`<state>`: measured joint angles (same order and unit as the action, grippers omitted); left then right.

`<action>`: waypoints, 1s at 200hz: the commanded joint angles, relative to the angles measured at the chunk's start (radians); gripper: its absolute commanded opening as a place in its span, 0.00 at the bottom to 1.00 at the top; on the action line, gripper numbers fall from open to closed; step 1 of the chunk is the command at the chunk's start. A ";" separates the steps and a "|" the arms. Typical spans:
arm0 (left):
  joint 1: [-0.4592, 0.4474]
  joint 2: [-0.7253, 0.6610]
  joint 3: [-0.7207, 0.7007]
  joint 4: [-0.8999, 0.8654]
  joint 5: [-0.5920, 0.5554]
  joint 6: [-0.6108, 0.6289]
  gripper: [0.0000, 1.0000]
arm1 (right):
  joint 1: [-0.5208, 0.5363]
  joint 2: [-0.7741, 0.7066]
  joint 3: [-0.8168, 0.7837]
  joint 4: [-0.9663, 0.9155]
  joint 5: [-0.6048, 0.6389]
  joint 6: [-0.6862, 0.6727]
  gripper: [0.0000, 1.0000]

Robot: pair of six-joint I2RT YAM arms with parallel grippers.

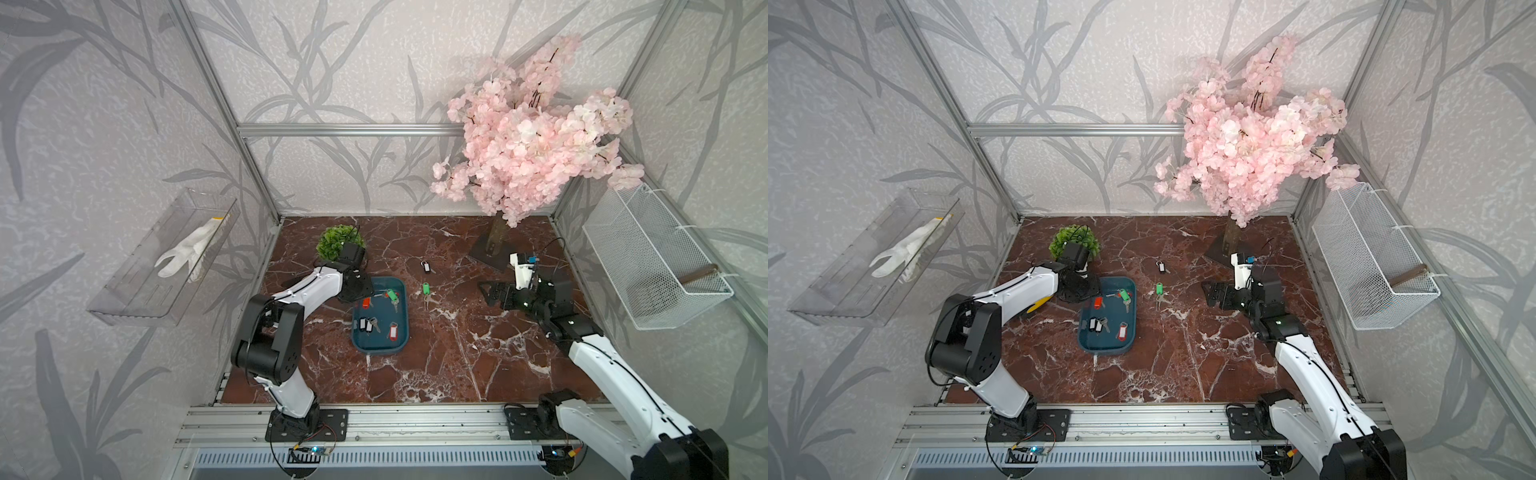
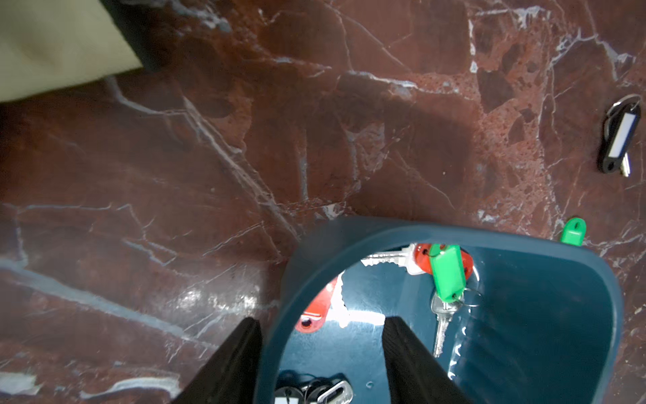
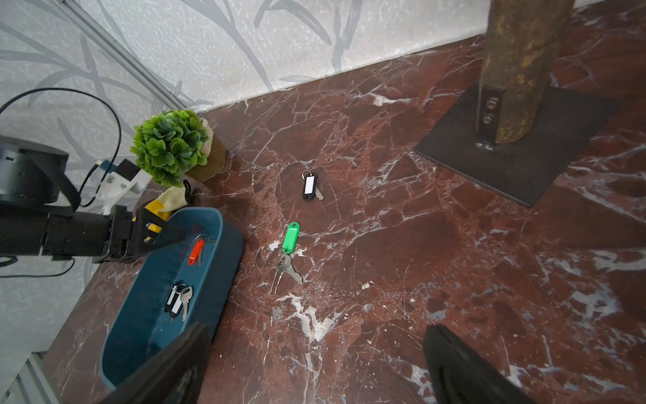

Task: Take the keys out of the storage box
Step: Adjust the storage box at the center of the board.

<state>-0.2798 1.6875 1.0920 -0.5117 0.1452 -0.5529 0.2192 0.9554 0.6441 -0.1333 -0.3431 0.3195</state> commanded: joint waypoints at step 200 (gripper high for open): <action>0.036 -0.518 -0.298 -0.012 -0.133 -0.144 0.78 | 0.586 0.820 0.706 -0.215 0.088 -0.517 0.76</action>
<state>-0.2501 1.2392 0.8738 -0.4889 0.0349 -0.6380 0.7757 1.7058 1.2827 -0.2947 -0.2436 -0.1894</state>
